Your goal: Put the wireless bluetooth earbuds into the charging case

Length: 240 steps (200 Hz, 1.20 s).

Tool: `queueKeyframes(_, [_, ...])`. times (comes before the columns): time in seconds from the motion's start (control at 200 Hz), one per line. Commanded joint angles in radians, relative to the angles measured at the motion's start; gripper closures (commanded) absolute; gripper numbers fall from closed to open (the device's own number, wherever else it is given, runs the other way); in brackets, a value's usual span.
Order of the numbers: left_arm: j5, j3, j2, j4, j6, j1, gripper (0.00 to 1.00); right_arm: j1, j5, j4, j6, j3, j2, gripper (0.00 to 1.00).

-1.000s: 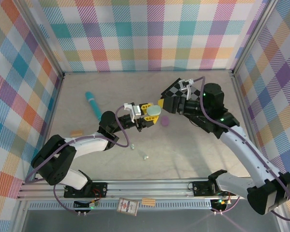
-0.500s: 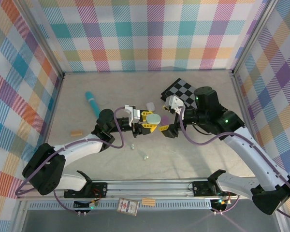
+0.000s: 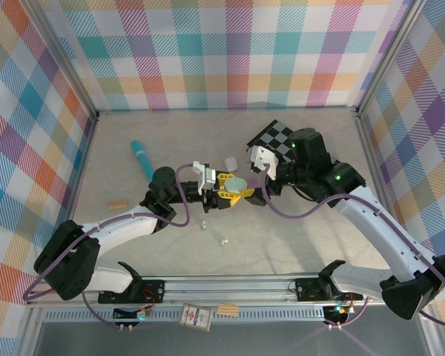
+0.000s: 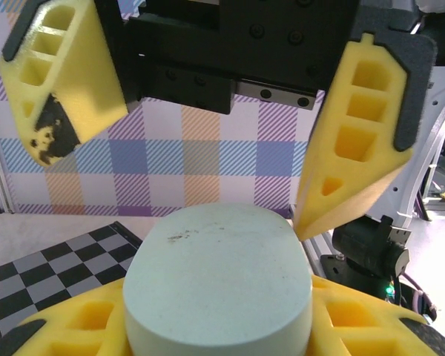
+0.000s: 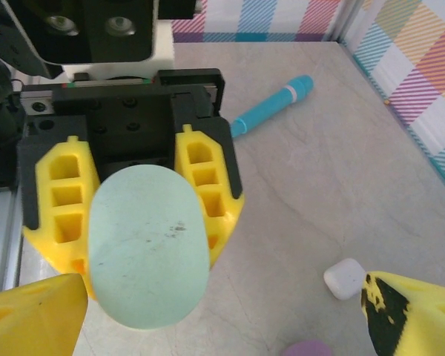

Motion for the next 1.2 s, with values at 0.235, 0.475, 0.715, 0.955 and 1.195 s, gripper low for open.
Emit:
queueKeyframes(0.235, [0.048,0.010,-0.023,0.045,-0.008,0.003,0.60,0.002,0.140,0.113,0.097,0.019,-0.042,0.06])
queueKeyframes(0.475, [0.050,0.008,-0.025,0.051,-0.007,0.003,0.60,-0.003,0.204,0.136,0.166,0.027,-0.047,0.06])
queueKeyframes(0.715, [0.045,-0.003,-0.035,0.057,-0.006,0.004,0.60,-0.013,0.235,0.145,0.232,0.042,-0.047,0.07])
queueKeyframes(0.955, [0.038,-0.005,-0.040,0.075,-0.019,0.004,0.60,-0.016,0.218,0.107,0.247,0.063,-0.038,0.07])
queueKeyframes(1.195, [0.032,-0.001,-0.030,0.086,-0.025,0.004,0.60,-0.002,-0.151,0.100,0.074,-0.010,-0.097,0.06])
